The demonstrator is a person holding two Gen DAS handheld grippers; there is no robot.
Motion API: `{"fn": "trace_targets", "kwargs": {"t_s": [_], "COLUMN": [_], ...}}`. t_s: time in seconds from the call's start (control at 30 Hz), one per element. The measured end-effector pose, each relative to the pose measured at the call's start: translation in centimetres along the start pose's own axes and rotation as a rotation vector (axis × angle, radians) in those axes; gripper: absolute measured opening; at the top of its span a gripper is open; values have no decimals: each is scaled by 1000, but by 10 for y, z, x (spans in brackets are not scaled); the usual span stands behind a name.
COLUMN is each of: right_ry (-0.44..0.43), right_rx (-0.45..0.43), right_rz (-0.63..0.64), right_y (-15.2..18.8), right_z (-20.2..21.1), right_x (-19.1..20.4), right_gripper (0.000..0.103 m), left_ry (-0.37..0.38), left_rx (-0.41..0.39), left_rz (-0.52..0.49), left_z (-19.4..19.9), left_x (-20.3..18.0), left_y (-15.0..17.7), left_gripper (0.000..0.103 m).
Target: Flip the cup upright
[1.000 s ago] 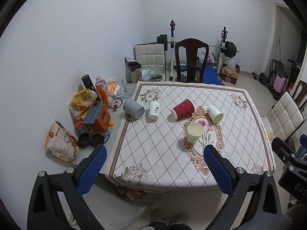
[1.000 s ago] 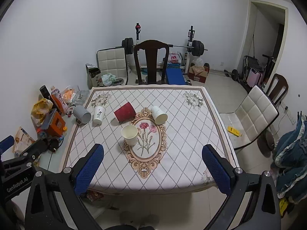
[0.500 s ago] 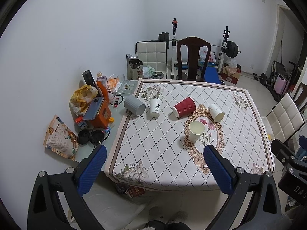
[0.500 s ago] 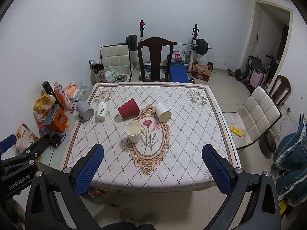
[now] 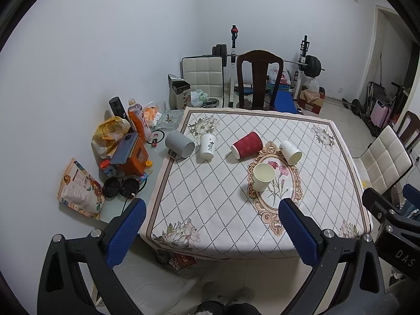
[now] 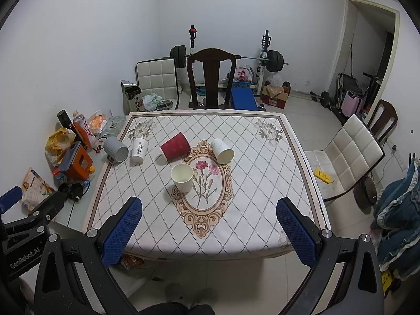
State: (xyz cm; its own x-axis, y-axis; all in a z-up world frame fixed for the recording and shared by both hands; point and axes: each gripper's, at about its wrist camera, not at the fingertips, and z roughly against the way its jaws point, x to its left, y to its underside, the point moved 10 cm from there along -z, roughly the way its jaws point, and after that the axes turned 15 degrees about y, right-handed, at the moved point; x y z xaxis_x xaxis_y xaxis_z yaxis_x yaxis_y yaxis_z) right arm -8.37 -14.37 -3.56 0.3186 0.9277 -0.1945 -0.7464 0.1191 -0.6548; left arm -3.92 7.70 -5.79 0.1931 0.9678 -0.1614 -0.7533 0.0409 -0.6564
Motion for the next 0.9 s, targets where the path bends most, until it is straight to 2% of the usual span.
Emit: {"fn": "trace_targets", "kwargs": {"t_s": [0.9], "right_ry": [12], "right_rx": [-3], "right_rz": [-2], "right_y": [5], "right_z": [3], "right_x": [-8], "right_gripper": [103], "left_ry": [5], "left_rx": [0], "left_rz": [-11], "left_z": [7], "left_x": [-4], "left_y": [0], "left_gripper": [103]}}
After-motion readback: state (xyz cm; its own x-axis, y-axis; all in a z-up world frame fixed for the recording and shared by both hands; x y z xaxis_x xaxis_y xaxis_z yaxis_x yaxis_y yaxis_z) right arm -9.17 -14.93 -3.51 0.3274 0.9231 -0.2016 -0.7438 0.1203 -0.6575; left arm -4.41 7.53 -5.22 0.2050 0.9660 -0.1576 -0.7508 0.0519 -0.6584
